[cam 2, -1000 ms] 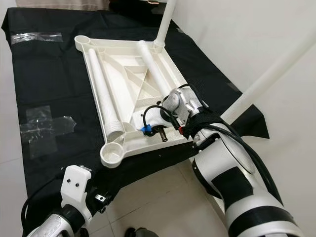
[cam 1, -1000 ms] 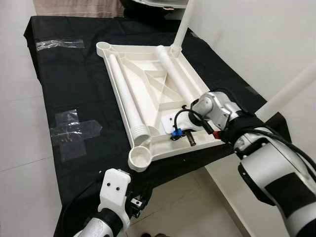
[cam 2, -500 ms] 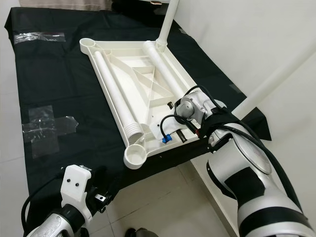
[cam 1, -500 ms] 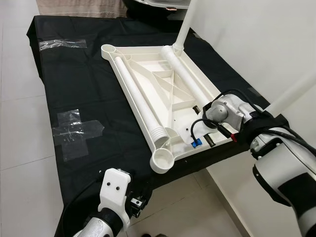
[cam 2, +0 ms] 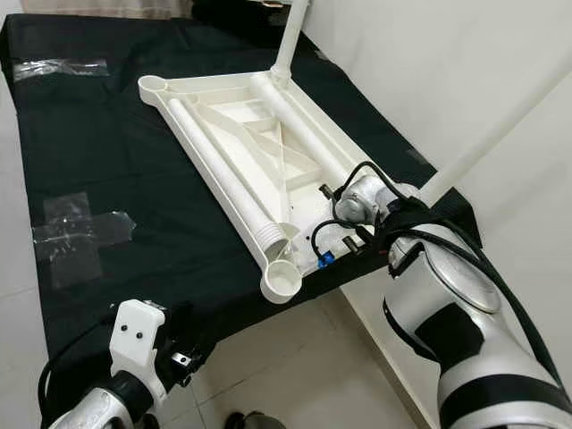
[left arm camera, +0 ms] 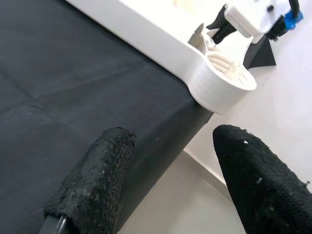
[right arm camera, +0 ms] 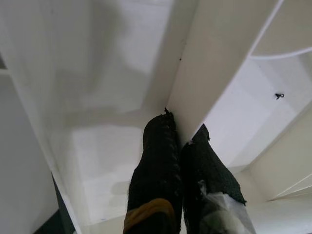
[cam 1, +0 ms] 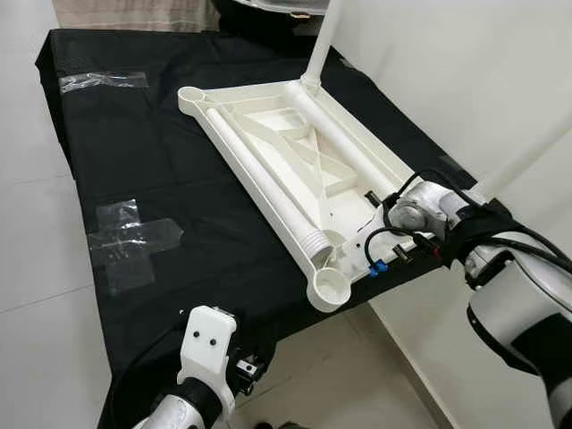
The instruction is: Building children table
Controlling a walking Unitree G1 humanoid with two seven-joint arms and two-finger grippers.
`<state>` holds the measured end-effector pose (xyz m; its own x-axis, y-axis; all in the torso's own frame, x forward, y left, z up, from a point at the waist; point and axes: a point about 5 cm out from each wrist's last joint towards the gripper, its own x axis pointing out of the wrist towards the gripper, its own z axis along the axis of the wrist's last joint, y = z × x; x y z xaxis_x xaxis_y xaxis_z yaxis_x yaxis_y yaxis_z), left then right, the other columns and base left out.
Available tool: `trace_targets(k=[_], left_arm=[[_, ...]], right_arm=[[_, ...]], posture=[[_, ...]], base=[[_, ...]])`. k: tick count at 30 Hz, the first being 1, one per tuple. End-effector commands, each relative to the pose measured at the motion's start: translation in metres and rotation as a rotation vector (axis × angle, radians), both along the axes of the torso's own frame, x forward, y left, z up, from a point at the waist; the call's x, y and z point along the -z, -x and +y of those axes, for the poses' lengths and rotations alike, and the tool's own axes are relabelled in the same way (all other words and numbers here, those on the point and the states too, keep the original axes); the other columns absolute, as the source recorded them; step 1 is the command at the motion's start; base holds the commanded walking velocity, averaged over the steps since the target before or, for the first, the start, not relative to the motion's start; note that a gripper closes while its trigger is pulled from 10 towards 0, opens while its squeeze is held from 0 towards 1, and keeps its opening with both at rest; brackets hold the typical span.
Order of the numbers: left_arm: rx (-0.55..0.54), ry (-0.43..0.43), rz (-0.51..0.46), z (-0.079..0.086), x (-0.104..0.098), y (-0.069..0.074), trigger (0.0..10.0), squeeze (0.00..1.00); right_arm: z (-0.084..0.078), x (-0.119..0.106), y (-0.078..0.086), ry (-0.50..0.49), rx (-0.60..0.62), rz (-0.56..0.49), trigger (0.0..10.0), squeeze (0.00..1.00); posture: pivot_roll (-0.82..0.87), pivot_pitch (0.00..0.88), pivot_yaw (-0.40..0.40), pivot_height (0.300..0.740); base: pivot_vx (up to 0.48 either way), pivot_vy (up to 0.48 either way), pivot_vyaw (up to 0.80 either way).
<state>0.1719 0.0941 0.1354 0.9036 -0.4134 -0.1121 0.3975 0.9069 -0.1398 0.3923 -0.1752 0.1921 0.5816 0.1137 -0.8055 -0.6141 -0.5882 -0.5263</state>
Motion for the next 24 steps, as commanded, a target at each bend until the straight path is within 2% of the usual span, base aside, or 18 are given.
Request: trace_targets(k=[1, 2, 3, 4, 7, 10, 13, 14, 17, 21, 22, 24], left_arm=[[0.016, -0.001, 0.032, -0.001, 0.005, 0.002, 10.0, 0.00], [0.016, -0.001, 0.032, -0.001, 0.005, 0.002, 10.0, 0.00], [0.016, -0.001, 0.033, -0.001, 0.005, 0.002, 10.0, 0.00], [0.016, -0.001, 0.033, -0.001, 0.005, 0.002, 10.0, 0.00], [0.015, 0.000, 0.032, -0.001, 0.005, 0.001, 10.0, 0.00], [0.014, 0.001, 0.031, -0.002, 0.005, 0.001, 10.0, 0.00], [0.014, 0.002, 0.032, -0.002, 0.005, 0.001, 10.0, 0.00], [0.014, 0.003, 0.032, -0.002, 0.005, 0.001, 10.0, 0.00], [0.011, 0.006, 0.031, -0.002, 0.005, 0.001, 10.0, 0.00], [0.011, 0.006, 0.030, -0.002, 0.005, 0.001, 10.0, 0.00], [0.011, 0.006, 0.031, -0.002, 0.005, 0.000, 10.0, 0.00], [0.011, 0.004, 0.030, -0.002, 0.005, 0.000, 10.0, 0.00]], right_arm=[[0.009, -0.004, -0.001, -0.090, -0.005, -0.001, 10.0, 0.16], [0.011, -0.005, -0.001, -0.108, -0.008, 0.004, 10.0, 0.77], [0.013, -0.005, -0.001, -0.117, -0.011, 0.007, 10.0, 0.77], [0.014, -0.006, 0.000, -0.128, -0.008, 0.023, 10.0, 1.00], [0.015, -0.009, 0.000, -0.142, -0.010, 0.041, 10.0, 1.00], [0.018, -0.019, -0.002, -0.168, -0.020, 0.016, 10.0, 1.00], [0.016, -0.029, -0.002, -0.179, 0.000, 0.050, 10.0, 1.00], [0.014, -0.036, -0.002, -0.187, 0.019, 0.064, 10.0, 0.00], [0.012, -0.060, -0.003, -0.210, 0.051, 0.103, 10.0, 0.00], [0.012, -0.062, -0.003, -0.227, 0.065, 0.105, 10.0, 0.00], [0.022, -0.085, -0.005, -0.391, 0.122, 0.153, 10.0, 0.00], [0.036, -0.102, -0.004, -0.567, 0.115, 0.208, 10.0, 0.00]], posture=[[0.04, 0.158, -0.243, 0.740], [0.04, 0.158, -0.243, 0.740], [0.04, 0.158, -0.243, 0.740], [0.04, 0.159, -0.246, 0.740], [0.04, 0.159, -0.247, 0.740], [0.03, 0.159, -0.248, 0.740], [0.03, 0.158, -0.247, 0.740], [0.03, 0.160, -0.248, 0.740], [0.03, 0.164, -0.249, 0.740], [0.03, 0.164, -0.246, 0.740], [0.03, 0.165, -0.245, 0.740], [0.02, 0.165, -0.244, 0.740]], base=[[0.000, 0.000, 0.00], [0.000, 0.000, 0.00], [0.000, 0.000, 0.00], [0.000, 0.000, 0.00], [0.000, 0.000, 0.00], [0.000, 0.000, 0.00], [0.000, 0.000, 0.00], [0.000, 0.000, 0.00], [0.000, 0.000, 0.00], [0.000, 0.000, 0.00], [0.000, 0.000, 0.00], [0.000, 0.000, 0.00]])
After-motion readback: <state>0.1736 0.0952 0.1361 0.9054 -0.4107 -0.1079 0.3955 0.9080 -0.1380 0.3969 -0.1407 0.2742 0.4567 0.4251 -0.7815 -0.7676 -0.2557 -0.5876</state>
